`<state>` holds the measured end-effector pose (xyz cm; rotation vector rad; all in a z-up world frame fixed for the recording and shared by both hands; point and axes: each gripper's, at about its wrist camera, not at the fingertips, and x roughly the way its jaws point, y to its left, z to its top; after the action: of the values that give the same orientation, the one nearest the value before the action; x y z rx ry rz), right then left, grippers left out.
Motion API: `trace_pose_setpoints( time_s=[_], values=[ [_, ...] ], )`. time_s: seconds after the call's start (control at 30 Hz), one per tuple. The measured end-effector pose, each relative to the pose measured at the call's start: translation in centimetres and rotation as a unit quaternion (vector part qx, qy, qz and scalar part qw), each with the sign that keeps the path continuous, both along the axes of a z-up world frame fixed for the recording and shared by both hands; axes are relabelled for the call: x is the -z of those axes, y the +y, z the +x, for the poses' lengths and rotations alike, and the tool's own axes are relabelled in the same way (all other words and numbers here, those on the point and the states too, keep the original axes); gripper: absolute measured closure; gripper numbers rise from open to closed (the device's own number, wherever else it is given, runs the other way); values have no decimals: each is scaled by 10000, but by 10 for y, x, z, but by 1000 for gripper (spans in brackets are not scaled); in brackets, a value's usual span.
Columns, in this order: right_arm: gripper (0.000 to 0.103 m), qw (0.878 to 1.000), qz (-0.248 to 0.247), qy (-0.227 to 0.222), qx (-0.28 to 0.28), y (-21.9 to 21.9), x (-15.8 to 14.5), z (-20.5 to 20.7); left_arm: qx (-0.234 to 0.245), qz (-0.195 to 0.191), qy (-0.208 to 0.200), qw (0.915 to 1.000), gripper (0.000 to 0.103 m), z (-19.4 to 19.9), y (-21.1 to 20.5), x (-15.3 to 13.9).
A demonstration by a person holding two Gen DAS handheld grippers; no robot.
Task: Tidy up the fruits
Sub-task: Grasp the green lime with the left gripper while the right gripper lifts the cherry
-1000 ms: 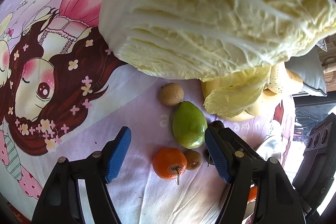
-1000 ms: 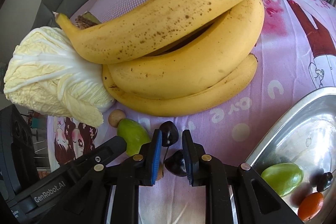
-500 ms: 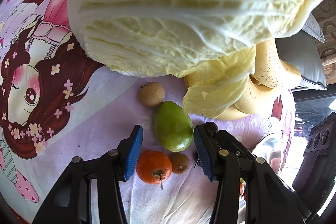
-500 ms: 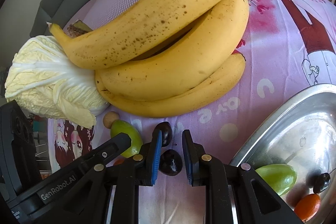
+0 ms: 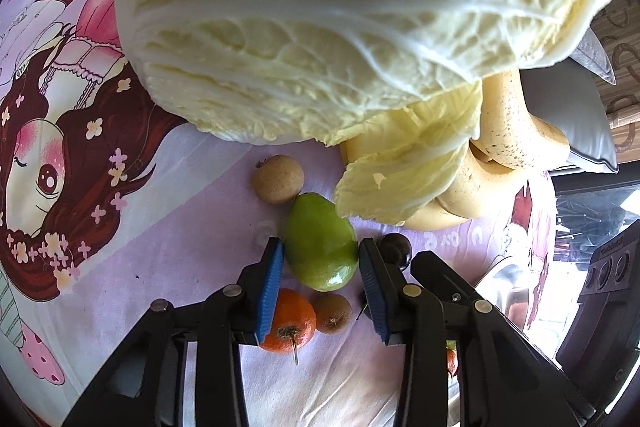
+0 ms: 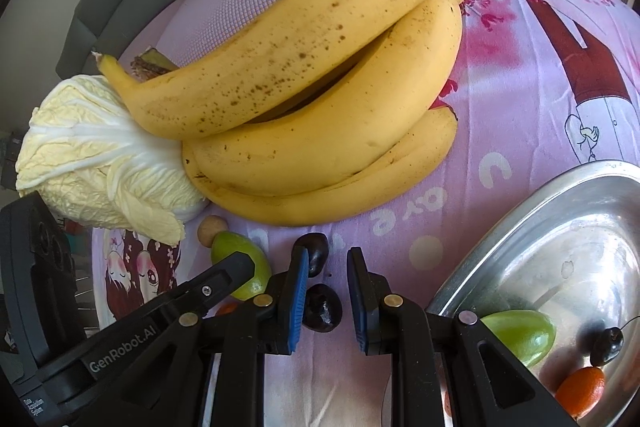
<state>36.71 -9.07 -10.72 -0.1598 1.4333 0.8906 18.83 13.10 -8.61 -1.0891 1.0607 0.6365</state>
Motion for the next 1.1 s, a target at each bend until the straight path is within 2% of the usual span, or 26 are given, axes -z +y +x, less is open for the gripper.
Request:
trace_pose_setpoints(
  time_s=[0.2,0.5,0.67,0.8,1.1],
  values=[
    [81,9999,101,89,-44,1,-4,-1,-68,-31,-9,10000,63,-23,-5,-6],
    [81,9999,16,-77,-118,12,-8,-7,-261,-24,98,9996,63,-56,2,-8],
    [75,9996,-74,-231,-121,17,-11,-9,-368,-25,72,9993,64,-75,11,-9],
    [72,9995,-139,-289,-79,20,-11,-10,-331,-36,74,9994,64,-79,16,-10],
    [70,9993,-263,-256,2,8,-2,2,-258,-47,90,9996,63,-59,13,-6]
  ],
)
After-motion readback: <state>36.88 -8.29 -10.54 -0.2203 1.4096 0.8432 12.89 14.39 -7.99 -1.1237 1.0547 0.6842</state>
